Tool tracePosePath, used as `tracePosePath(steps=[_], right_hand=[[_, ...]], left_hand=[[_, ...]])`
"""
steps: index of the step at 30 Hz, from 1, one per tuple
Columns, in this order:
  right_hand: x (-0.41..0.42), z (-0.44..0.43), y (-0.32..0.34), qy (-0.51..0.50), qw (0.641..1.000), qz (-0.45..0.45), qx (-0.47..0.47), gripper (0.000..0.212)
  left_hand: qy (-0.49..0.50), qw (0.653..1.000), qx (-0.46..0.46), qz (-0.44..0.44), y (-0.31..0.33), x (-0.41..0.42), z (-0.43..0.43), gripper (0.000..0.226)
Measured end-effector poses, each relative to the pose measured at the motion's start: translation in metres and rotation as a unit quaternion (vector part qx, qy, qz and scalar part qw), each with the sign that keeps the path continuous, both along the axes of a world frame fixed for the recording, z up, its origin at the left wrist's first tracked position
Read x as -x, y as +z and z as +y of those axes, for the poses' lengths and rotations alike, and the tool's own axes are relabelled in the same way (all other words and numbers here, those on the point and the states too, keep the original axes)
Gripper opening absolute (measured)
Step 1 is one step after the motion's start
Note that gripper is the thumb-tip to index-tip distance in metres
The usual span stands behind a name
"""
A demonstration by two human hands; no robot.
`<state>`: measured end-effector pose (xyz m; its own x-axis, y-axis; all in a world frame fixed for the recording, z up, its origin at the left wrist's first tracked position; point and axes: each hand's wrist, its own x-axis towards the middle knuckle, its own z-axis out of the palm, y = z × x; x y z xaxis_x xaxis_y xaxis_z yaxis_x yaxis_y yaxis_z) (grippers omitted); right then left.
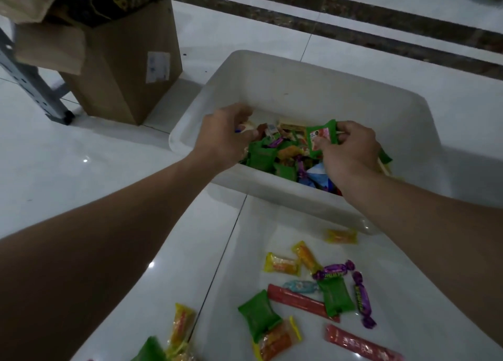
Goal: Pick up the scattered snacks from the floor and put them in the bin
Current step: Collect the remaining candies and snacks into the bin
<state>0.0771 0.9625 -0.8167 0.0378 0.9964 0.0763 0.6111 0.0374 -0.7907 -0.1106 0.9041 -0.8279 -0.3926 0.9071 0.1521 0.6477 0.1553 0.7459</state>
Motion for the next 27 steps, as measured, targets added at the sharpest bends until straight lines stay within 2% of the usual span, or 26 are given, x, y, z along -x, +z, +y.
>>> tracePosePath(steps=[4,9,16,19,27], right_hand=[[0.006,-0.003,-0.001,0.023,0.998,-0.057,-0.022,0.044],[0.017,-0.029,0.014,0.087,0.990,-0.096,-0.056,0.045],[0.048,-0.095,0.041,0.185,0.971,-0.128,-0.084,0.048],[0.061,-0.126,0.043,0.226,0.964,-0.120,-0.078,0.050],[0.081,-0.200,0.012,0.395,0.895,-0.208,-0.013,0.058]], left_hand=[[0.007,0.999,0.005,0.043,0.006,0.010,-0.015,0.040],[0.013,0.998,0.017,0.060,0.020,0.022,-0.044,0.048],[0.027,0.999,0.042,0.022,0.039,0.038,-0.107,0.052],[0.044,0.997,0.052,0.039,0.046,0.045,-0.140,0.052],[0.030,0.990,0.124,0.059,0.015,0.063,-0.236,0.055]])
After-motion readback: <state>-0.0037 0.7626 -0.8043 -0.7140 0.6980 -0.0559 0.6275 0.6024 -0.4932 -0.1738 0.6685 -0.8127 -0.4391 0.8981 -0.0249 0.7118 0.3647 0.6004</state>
